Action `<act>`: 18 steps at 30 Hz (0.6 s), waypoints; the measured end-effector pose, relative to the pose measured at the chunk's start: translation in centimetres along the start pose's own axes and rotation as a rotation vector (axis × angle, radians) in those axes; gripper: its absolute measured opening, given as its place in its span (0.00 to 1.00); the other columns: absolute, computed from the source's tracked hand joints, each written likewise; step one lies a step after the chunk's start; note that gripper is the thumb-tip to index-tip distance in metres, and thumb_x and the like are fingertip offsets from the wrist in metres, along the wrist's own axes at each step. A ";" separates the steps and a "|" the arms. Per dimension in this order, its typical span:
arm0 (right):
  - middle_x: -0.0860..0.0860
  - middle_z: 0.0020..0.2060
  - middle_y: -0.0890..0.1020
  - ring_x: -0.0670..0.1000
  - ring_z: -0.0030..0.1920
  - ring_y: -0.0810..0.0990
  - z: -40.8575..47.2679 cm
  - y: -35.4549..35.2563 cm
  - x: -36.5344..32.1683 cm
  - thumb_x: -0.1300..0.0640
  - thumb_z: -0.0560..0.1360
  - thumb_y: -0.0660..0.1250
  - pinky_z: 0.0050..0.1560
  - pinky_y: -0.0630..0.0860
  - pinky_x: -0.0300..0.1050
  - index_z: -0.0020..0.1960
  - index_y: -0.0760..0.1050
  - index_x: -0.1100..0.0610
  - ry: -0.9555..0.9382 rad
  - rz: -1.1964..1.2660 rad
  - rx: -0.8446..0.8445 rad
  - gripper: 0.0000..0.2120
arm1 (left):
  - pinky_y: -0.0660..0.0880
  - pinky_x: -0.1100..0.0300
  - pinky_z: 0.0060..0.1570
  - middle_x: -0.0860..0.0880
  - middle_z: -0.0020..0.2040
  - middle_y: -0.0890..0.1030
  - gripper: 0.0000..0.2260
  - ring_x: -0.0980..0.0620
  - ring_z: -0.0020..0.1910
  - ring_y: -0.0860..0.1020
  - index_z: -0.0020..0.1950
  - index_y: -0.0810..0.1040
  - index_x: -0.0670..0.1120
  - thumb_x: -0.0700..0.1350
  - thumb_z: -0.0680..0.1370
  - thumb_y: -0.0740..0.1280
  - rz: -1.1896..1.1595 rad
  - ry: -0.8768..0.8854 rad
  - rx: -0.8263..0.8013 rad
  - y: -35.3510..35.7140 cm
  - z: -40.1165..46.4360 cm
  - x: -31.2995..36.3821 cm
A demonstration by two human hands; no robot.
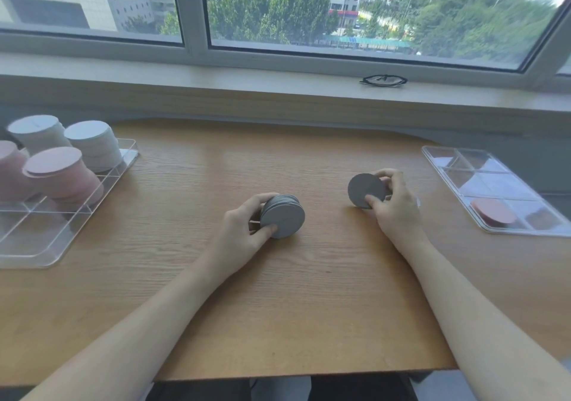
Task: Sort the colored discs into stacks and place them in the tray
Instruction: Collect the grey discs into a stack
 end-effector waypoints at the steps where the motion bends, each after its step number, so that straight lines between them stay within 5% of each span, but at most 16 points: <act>1: 0.43 0.47 0.80 0.38 0.41 0.77 -0.7 0.2 -0.6 0.65 0.74 0.71 0.44 0.71 0.31 0.59 0.72 0.51 -0.002 0.077 -0.017 0.18 | 0.78 0.63 0.54 0.56 0.54 0.83 0.22 0.60 0.53 0.81 0.68 0.75 0.53 0.38 0.76 0.72 0.013 -0.002 0.014 -0.1 0.0 -0.1; 6: 0.44 0.47 0.82 0.42 0.49 0.81 -4.2 2.8 -4.4 0.69 0.73 0.71 0.51 0.76 0.35 0.52 0.74 0.44 -0.124 0.264 -0.199 0.21 | 0.76 0.62 0.58 0.59 0.54 0.83 0.24 0.61 0.53 0.81 0.69 0.74 0.54 0.39 0.76 0.73 0.042 -0.012 0.043 -0.3 0.2 -0.2; 10: 0.48 0.48 0.82 0.47 0.51 0.81 -6.3 5.7 -6.8 0.71 0.71 0.70 0.51 0.78 0.41 0.53 0.78 0.55 -0.263 0.279 -0.290 0.16 | 0.77 0.59 0.59 0.54 0.55 0.84 0.26 0.60 0.53 0.82 0.70 0.74 0.53 0.40 0.74 0.75 0.000 -0.023 -0.011 0.0 0.3 -0.1; 13: 0.49 0.49 0.77 0.46 0.50 0.76 -6.5 6.9 -7.4 0.64 0.67 0.76 0.49 0.74 0.41 0.54 0.76 0.57 -0.423 0.118 -0.212 0.17 | 0.77 0.60 0.59 0.52 0.55 0.84 0.28 0.58 0.52 0.83 0.69 0.75 0.54 0.37 0.72 0.77 -0.039 -0.025 -0.060 0.3 0.2 0.2; 18: 0.53 0.62 0.73 0.53 0.63 0.72 -6.0 8.0 -6.4 0.46 0.64 0.75 0.64 0.68 0.47 0.67 0.68 0.59 -0.347 -0.066 -0.247 0.36 | 0.76 0.67 0.54 0.53 0.53 0.84 0.26 0.61 0.51 0.82 0.68 0.77 0.53 0.37 0.72 0.76 -0.020 -0.003 -0.073 0.6 0.0 0.7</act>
Point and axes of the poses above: each hand's wrist, its own z-axis towards the middle knuckle, its own y-axis out of the palm, x = y × z, the point moved 5 cm from there along z, towards the middle knuckle
